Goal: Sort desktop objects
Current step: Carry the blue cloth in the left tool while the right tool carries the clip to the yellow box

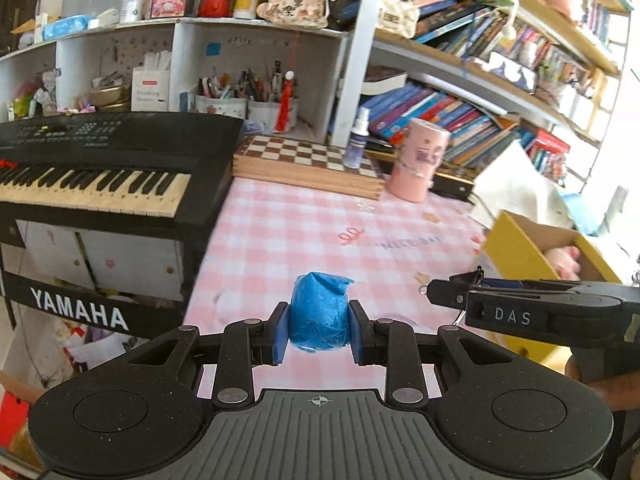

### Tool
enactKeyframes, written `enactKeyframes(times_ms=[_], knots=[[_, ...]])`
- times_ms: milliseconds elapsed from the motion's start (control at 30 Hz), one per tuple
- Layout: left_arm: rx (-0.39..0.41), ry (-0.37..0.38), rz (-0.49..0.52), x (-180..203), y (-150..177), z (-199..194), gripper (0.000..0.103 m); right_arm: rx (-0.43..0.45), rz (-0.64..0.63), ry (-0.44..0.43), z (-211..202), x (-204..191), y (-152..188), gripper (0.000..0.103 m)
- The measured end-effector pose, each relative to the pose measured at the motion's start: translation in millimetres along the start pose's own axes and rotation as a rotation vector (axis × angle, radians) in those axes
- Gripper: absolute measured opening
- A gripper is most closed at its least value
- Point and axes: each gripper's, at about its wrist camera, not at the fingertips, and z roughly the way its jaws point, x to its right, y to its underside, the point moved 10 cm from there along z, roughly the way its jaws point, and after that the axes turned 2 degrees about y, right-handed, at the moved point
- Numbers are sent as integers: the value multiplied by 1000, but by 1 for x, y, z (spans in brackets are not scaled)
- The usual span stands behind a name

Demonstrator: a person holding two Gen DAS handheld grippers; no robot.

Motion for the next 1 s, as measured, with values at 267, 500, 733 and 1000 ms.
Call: enactKeyframes(times_ms=[267, 500, 733, 1000], knots=[[-40, 53, 11, 17, 49, -42, 28, -10, 28, 45, -58, -10, 55, 43], [-71, 117, 44, 39, 77, -69, 28, -15, 75, 82, -106, -13, 100, 43], [-91, 214, 115, 74, 87, -76, 28, -16, 151, 167, -142, 8, 122, 43], [-120, 329, 178, 118, 99, -71, 28, -17, 222, 278, -173, 45, 145, 43]])
